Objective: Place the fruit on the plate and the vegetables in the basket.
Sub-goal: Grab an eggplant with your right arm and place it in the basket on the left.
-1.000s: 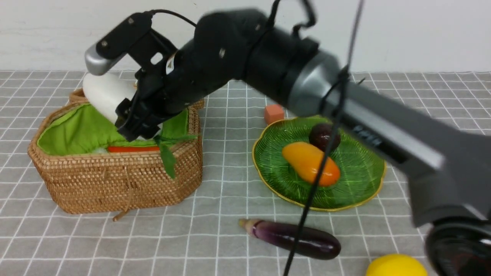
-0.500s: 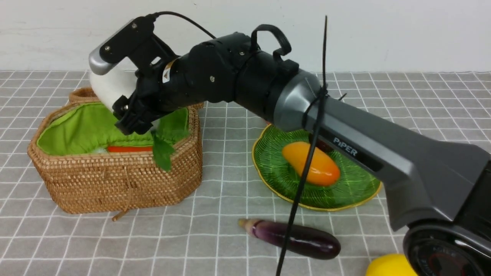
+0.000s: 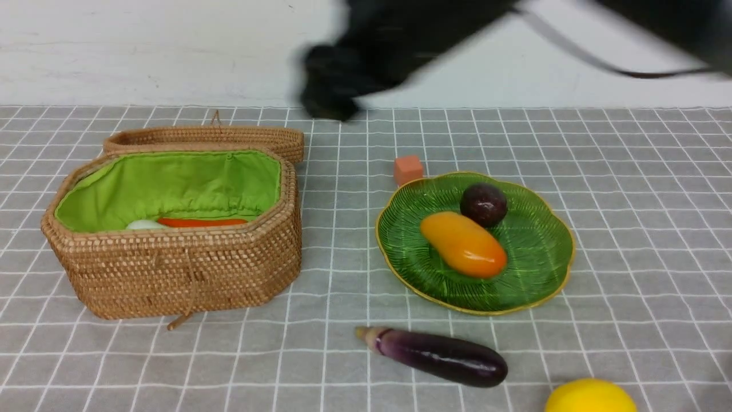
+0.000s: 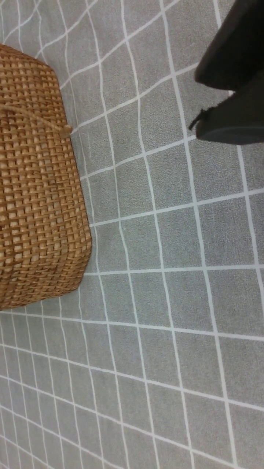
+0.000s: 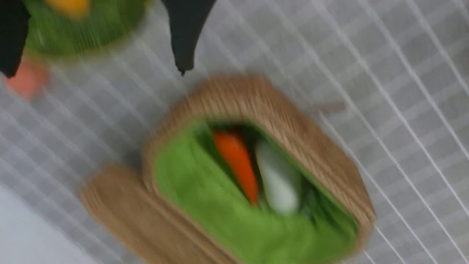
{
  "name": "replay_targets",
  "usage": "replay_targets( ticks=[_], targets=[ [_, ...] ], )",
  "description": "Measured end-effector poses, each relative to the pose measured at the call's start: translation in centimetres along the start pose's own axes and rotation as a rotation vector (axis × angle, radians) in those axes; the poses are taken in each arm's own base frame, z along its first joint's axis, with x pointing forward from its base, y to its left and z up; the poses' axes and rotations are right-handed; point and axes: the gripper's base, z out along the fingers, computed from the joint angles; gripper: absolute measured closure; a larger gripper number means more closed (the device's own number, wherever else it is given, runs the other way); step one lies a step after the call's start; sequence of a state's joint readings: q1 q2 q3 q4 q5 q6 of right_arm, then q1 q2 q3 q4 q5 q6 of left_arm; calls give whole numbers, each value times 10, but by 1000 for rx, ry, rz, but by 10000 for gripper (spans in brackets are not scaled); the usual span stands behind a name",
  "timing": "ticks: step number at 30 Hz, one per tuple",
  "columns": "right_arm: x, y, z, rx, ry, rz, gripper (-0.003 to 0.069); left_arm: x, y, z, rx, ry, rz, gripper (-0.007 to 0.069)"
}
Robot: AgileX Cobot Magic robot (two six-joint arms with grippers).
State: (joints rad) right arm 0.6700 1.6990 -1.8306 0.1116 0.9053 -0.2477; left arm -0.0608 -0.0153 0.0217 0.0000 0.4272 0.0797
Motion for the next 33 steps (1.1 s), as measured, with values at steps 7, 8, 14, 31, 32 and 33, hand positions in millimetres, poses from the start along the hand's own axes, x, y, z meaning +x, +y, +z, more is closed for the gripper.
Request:
replay_targets(
  ticks=[7,8,14,31,32,33],
  targets=[
    [98,9,-48,-4,202,9,131,0,0,0,0,0,0,477],
    [108,12,-48,-20,240,15,130,0,0,0,0,0,0,476],
    [137,20,-11,-123,396,42,120,0,0,0,0,1,0,469],
    [188,8,122,-130,536,-87,139,0,0,0,0,0,0,459],
    [191,7,126,-132,546,-88,168,0,0,0,0,0,0,459],
    [195,8,130,-142,567,-99,210,0,0,0,0,0,0,457]
  ],
)
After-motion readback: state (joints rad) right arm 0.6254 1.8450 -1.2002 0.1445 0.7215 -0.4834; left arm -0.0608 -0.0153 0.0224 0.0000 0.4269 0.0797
